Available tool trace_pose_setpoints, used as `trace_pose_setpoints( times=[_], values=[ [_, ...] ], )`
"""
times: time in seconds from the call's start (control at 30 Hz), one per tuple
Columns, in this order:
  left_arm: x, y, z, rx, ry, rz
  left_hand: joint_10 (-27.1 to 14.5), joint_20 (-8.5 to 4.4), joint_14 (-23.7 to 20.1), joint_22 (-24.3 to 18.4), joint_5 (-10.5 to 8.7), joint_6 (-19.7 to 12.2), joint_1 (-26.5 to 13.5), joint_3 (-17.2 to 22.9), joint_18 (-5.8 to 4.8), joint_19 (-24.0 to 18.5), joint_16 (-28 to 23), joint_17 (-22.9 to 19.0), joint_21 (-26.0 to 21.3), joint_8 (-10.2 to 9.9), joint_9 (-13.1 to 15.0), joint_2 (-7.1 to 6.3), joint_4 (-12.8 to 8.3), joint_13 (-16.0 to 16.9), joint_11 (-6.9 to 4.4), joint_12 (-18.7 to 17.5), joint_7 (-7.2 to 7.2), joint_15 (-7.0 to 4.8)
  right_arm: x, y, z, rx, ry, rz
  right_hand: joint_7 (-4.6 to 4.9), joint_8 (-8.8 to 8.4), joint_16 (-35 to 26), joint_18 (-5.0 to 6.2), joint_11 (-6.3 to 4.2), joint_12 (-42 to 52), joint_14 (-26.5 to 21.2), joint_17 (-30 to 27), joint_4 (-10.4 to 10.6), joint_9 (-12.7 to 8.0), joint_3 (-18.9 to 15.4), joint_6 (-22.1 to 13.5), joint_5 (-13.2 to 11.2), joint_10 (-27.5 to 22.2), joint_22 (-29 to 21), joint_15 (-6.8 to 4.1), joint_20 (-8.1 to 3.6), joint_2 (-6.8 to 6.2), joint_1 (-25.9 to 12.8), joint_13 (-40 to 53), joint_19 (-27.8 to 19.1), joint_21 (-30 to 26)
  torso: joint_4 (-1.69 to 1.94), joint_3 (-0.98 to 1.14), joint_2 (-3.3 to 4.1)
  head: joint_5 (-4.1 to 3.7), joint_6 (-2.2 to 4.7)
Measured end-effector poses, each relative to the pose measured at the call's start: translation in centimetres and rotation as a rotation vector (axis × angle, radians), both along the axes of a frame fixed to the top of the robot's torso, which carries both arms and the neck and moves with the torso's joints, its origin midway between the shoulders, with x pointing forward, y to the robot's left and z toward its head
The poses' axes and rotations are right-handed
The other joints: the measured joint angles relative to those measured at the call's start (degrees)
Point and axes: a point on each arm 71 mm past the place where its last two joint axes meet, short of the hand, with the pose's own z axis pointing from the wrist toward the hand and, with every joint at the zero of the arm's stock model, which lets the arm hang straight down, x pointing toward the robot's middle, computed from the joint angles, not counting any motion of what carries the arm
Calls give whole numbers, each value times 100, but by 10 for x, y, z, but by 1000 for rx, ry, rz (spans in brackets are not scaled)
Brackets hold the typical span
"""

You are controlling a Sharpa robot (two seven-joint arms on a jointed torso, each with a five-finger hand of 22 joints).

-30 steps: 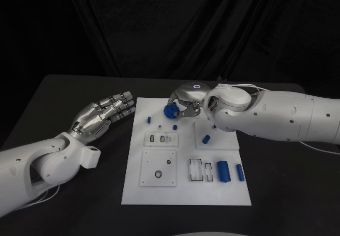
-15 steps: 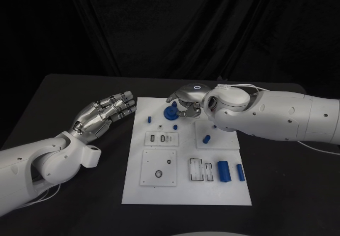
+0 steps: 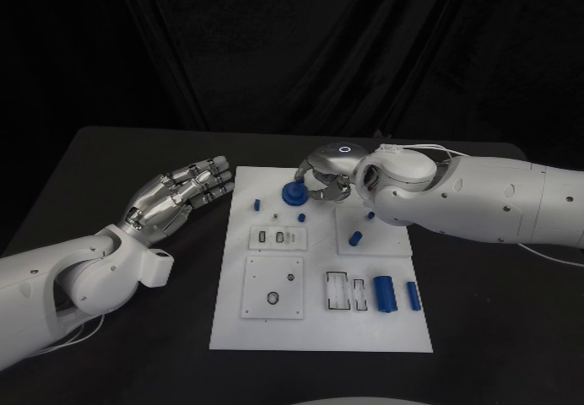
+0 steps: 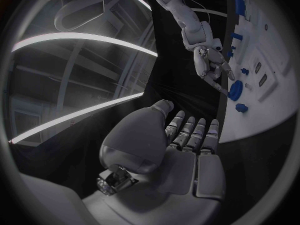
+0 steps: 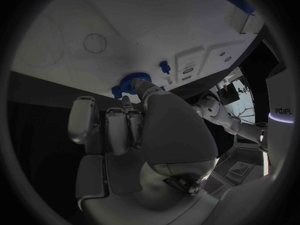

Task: Assemble the parts on the task board

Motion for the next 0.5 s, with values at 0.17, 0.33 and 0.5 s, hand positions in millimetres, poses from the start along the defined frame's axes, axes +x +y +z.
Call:
trace_pose_setpoints(
  times=[0.17,0.33,0.5],
  values=[
    [-1,3,0,0,1,4,-9,0,0,0,0,0,0,0,0,0,0,-1,0,0,0,0,0,0,9,0,0,0,-7,-27,3,30,-19,-28,37,187,142,0,3,241,0,0,141,49,-141,474,-499,159,3,0,30,-3,-183,0,293,290,-3,0,0,21,20],
    [-1,4,0,1,1,6,-9,0,0,0,0,0,0,0,0,0,23,4,24,0,0,0,0,0,9,23,0,0,-16,-64,16,85,-67,-70,18,243,605,-204,-2,370,0,0,369,74,-370,779,-852,165,3,0,4,-16,-395,-1,660,937,-5,0,-1,25,39],
    [-1,4,0,0,1,5,-9,0,0,0,0,0,0,16,1,0,23,5,24,0,0,0,-16,0,9,23,0,0,-26,-101,26,135,-111,-118,-38,168,645,-273,-40,370,-15,0,633,42,-598,778,-1195,201,2,-17,-17,-46,-511,-1,680,1185,-10,1,-3,-12,64]
  ],
)
